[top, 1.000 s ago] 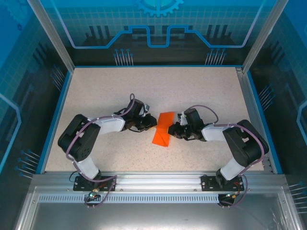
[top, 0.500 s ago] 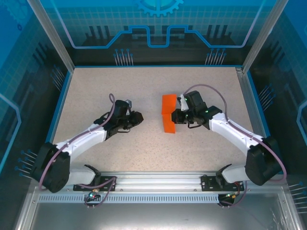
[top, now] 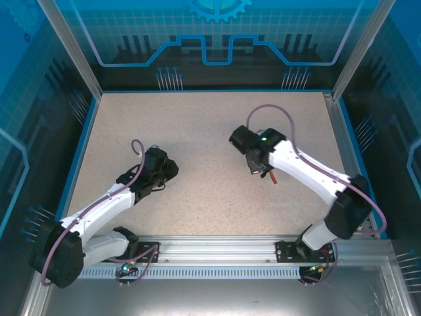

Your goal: Fold a paper plane with a square sheet of paper (pick it up from the middle)

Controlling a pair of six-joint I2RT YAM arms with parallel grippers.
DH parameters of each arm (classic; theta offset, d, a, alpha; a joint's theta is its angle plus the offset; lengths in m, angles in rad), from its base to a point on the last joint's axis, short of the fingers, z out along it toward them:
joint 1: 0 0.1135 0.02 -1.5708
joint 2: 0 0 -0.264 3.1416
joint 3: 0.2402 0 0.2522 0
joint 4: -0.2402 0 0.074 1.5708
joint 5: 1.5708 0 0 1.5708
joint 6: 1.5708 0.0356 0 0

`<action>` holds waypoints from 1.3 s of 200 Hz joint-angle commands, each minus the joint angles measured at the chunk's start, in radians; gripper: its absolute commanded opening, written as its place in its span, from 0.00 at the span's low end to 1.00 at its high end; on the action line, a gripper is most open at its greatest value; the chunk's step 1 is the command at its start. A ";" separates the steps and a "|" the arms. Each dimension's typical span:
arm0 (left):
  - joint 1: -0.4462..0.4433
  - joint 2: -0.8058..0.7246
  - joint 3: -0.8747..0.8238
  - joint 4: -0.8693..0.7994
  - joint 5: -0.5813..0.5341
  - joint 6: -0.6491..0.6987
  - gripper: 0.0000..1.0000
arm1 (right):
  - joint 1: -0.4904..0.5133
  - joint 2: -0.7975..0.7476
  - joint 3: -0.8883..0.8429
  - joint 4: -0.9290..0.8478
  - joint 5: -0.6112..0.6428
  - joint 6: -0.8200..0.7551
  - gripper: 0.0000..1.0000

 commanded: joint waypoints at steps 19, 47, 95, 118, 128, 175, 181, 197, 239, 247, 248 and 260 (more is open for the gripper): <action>0.017 -0.073 -0.034 -0.093 -0.154 -0.030 0.29 | 0.103 0.288 0.143 -0.095 -0.008 0.116 0.05; 0.036 -0.090 -0.029 -0.143 -0.221 -0.025 0.30 | 0.161 0.529 0.335 -0.107 -0.117 0.127 0.07; 0.062 -0.096 -0.006 -0.178 -0.195 0.027 0.30 | 0.182 0.647 0.508 0.061 -0.447 0.047 0.29; 0.071 -0.097 0.008 -0.181 -0.170 0.058 0.32 | 0.138 0.493 0.360 0.285 -0.596 0.042 0.44; 0.074 -0.086 0.016 -0.165 -0.134 0.078 0.35 | 0.115 0.416 0.272 0.363 -0.652 0.033 0.48; 0.076 0.071 0.107 -0.090 0.152 0.117 0.37 | -0.047 0.162 -0.191 0.775 -0.918 0.071 0.24; 0.075 0.096 0.119 -0.074 0.193 0.114 0.36 | -0.064 0.148 -0.238 0.812 -0.942 0.073 0.22; 0.074 0.166 0.144 -0.021 0.310 0.102 0.36 | -0.098 0.132 -0.316 0.885 -1.008 0.069 0.19; 0.034 0.326 0.215 0.049 0.427 0.026 0.34 | -0.091 0.182 -0.393 0.969 -1.034 0.111 0.14; 0.026 0.354 0.235 0.053 0.440 0.014 0.34 | -0.091 0.197 -0.416 0.997 -1.032 0.137 0.14; 0.025 0.358 0.238 0.053 0.443 0.013 0.34 | -0.091 0.198 -0.419 1.003 -1.032 0.142 0.14; 0.011 0.400 0.270 0.056 0.460 0.006 0.33 | -0.090 0.214 -0.458 1.064 -1.031 0.193 0.13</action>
